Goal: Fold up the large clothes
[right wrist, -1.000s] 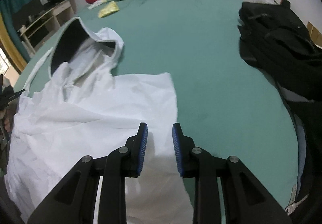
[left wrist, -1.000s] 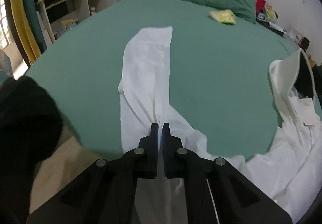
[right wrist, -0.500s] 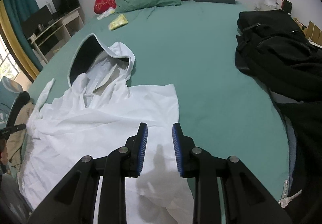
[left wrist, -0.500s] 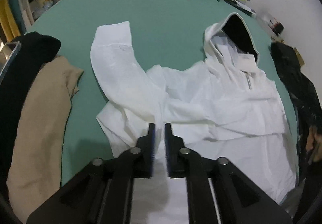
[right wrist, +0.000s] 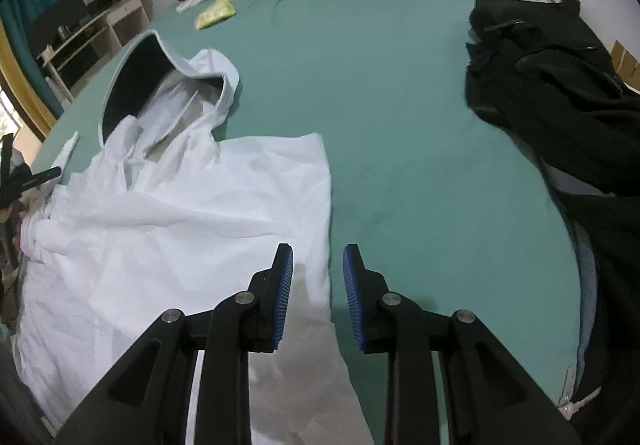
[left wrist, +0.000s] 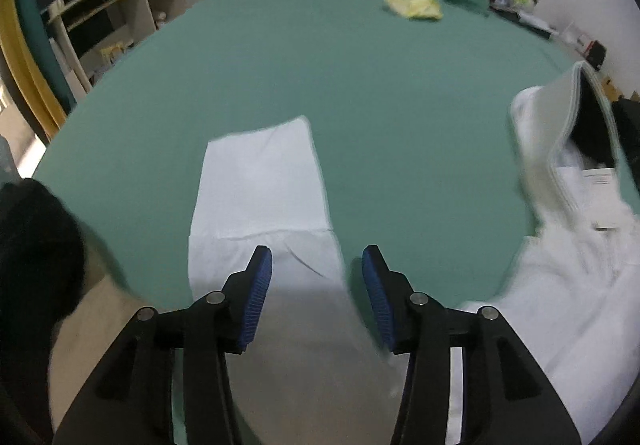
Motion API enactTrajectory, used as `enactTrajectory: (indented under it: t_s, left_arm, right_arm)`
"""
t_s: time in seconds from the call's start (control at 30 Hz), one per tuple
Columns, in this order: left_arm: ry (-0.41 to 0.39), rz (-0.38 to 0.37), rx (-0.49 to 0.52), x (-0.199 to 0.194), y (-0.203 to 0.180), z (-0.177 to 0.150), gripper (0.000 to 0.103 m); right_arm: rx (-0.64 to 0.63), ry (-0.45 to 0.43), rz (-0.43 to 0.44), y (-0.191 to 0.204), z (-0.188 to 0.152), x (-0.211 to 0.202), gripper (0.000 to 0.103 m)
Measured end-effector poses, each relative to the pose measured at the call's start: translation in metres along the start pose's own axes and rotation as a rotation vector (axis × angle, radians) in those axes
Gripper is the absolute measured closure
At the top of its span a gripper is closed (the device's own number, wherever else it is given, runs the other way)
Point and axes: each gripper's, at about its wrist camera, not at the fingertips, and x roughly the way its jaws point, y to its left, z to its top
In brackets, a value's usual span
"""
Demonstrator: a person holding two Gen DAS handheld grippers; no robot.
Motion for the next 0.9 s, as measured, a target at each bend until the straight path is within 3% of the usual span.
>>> enactTrajectory:
  t_s: [0.07,0.13,0.17,0.3,0.4,0.63,0.77,0.9]
  left_arm:
    - [-0.023,-0.032,-0.019,0.0,0.01,0.0,0.055]
    - [-0.022,-0.035,-0.011,-0.006,0.014,0.0,0.098]
    - [-0.03,-0.044,-0.018,-0.01,0.017,0.0,0.101]
    - [-0.145,-0.058,-0.073,-0.054,0.025,0.003,0.101]
    - [-0.268,-0.097,-0.1,-0.112,0.018,0.011,0.101]
    - [-0.458,-0.202,-0.013,-0.234,-0.068,0.024,0.101]
    - [-0.502,-0.271,0.063,-0.276,-0.135,0.018,0.101]
    - [-0.458,-0.343,0.14,-0.285,-0.2,-0.004,0.101]
  right_arm:
    - [0.0,0.006,0.001,0.002,0.001,0.004,0.078]
    - [-0.004,0.006,0.02,0.004,0.002,0.006,0.078]
    - [-0.006,0.003,0.026,0.005,0.001,0.006,0.078]
    - [-0.011,-0.019,0.048,0.008,0.0,-0.006,0.078]
    - [0.026,-0.07,0.081,0.004,-0.002,-0.029,0.078]
    - [0.122,-0.138,0.145,-0.014,-0.017,-0.073,0.078]
    - [0.192,-0.178,0.196,-0.034,-0.023,-0.093,0.077]
    - [0.256,-0.206,0.236,-0.055,-0.032,-0.106,0.077]
